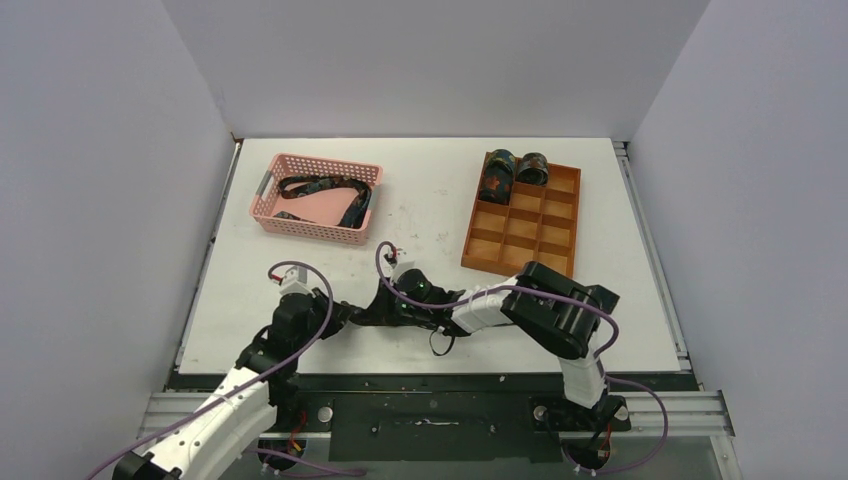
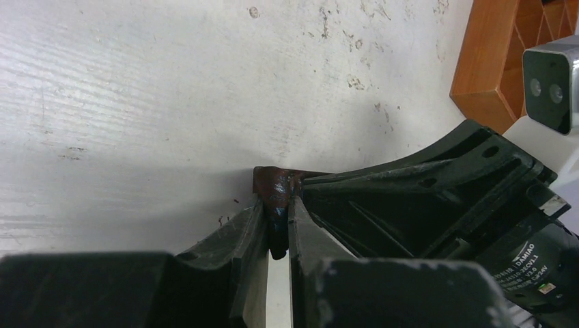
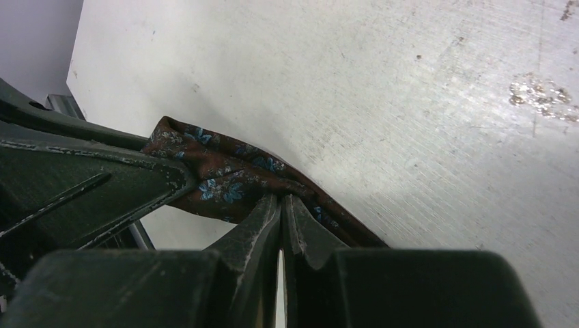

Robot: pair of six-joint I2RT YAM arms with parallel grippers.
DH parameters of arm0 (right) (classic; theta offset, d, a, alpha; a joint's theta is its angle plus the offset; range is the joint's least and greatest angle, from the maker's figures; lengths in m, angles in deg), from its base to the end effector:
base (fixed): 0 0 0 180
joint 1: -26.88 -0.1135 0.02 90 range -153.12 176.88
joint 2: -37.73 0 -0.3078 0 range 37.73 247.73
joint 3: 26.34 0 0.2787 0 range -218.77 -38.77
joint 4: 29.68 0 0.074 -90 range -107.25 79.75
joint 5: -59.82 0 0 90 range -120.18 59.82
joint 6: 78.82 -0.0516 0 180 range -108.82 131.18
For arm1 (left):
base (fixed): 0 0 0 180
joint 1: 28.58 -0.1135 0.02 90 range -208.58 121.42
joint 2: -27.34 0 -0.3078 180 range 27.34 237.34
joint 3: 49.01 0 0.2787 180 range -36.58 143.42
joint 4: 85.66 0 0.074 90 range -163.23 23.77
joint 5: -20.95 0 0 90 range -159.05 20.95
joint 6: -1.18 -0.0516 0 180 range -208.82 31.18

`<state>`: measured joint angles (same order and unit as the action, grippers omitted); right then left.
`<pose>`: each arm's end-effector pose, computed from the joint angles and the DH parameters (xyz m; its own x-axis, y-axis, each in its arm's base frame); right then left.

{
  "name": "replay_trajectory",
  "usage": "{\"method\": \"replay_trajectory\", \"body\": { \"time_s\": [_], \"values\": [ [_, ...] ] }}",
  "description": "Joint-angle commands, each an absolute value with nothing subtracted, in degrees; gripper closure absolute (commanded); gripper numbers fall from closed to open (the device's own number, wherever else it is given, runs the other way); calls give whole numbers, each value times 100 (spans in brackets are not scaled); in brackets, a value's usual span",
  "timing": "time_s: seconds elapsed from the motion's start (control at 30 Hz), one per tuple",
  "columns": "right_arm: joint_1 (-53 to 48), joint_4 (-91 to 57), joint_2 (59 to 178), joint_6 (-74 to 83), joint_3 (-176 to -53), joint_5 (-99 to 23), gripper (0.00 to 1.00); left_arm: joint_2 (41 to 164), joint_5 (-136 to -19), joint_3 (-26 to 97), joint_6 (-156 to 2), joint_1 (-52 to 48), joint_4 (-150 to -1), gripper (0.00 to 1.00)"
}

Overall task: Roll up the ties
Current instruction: Roll the tie at the center of the board.

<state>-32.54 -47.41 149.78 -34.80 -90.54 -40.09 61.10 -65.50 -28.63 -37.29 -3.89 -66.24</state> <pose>0.2114 0.3752 0.1295 -0.8417 -0.0320 -0.5390 -0.4584 0.5699 0.6820 0.1292 -0.0559 0.1521 -0.5956 -0.5862 -0.5492 -0.1554 0.7548 -0.6372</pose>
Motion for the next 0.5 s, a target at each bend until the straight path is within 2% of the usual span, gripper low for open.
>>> {"method": "replay_trajectory", "body": {
  "time_s": [0.0, 0.23, 0.47],
  "values": [
    [-3384, -4422, 15398, -3449, -9075, -3914, 95, 6234, -5870, -2341, -4057, -73, -6379, 100],
    [-3415, -5052, 15884, -3819, -9259, -4277, 95, 6158, -4965, -1840, -4415, 531, -5709, 100],
    [-3449, -5625, 16471, -4186, -9719, -4714, 95, 6483, -4477, -1549, -4678, 1035, -5638, 100]
  ]
}}
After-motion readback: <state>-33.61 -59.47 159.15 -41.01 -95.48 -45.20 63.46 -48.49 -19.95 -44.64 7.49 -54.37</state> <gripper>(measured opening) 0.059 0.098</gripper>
